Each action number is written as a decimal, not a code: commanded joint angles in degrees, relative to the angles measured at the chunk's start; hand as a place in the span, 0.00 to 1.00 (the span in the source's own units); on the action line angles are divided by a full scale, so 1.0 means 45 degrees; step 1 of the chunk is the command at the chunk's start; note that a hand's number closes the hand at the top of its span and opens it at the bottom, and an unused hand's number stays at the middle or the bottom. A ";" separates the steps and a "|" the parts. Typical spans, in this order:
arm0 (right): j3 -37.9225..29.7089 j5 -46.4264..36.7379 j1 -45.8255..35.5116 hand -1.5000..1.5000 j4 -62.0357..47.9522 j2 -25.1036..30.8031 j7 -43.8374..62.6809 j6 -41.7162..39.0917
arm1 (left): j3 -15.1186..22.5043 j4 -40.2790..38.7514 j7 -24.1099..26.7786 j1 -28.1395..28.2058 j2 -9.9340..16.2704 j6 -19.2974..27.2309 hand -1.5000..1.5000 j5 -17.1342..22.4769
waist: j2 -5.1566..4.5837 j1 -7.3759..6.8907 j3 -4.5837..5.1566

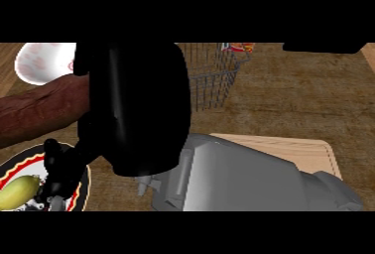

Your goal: Pick the sweet potato from the cutting board and place it in the basket

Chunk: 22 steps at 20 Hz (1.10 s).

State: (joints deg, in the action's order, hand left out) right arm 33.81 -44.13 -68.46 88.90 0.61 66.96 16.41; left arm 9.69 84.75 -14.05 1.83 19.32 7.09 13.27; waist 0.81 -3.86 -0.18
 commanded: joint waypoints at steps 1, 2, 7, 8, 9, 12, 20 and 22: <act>-0.0648 0.0337 -0.1630 1.00 -0.1583 -0.0129 0.2743 0.0753 | 0.0030 -0.1037 -0.0435 0.0162 0.0055 -0.0114 0.50 -0.0038 | -0.0194 0.0127 0.0115; -0.1049 0.0502 -0.2095 1.00 -0.1809 -0.0129 0.2746 0.0523 | 0.0300 -0.0982 -0.0526 0.0451 -0.0087 0.0046 0.50 -0.0237 | -0.0169 0.0136 0.0106; -0.1572 0.1035 -0.3329 1.00 -0.3745 -0.0130 0.2383 0.0452 | 0.0286 -0.0946 -0.0253 0.0739 -0.0070 0.0048 0.50 -0.0404 | -0.0187 0.0213 0.0092; -0.1777 0.1116 -0.3114 1.00 -0.4547 -0.0130 0.1338 0.0774 | 0.0028 -0.0933 -0.0300 0.0491 -0.0010 0.0070 0.50 -0.0281 | -0.0266 0.0259 0.0084; -0.2099 0.1429 -0.3417 1.00 -0.5084 -0.0131 0.1127 0.0426 | -0.0038 -0.1369 -0.0012 0.0510 0.0014 -0.0127 0.50 -0.0245 | -0.0316 0.0240 0.0101; -0.2217 0.1589 -0.3180 1.00 -0.5824 -0.0131 0.0383 0.1163 | -0.0044 -0.0803 -0.0046 0.1079 -0.0002 -0.0049 0.50 -0.0199 | -0.0273 0.0296 0.0071; -0.1963 0.3266 -0.2795 1.00 -0.7722 -0.0133 -0.0944 0.3495 | 0.0145 -0.0634 -0.0297 0.0761 -0.0125 -0.0019 0.50 -0.0471 | -0.0338 0.0087 0.0068; -0.2709 0.3942 -0.2872 1.00 -0.7853 -0.0133 -0.1505 0.4365 | 0.0080 -0.0865 -0.0430 0.0311 -0.0212 -0.0008 0.50 -0.0411 | -0.0423 0.0025 0.0071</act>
State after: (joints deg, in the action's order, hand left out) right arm 23.46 -30.32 -81.89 56.18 0.28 58.23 28.12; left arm 8.29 85.10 -13.34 2.28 19.00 7.19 12.41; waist -0.37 -3.36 -0.48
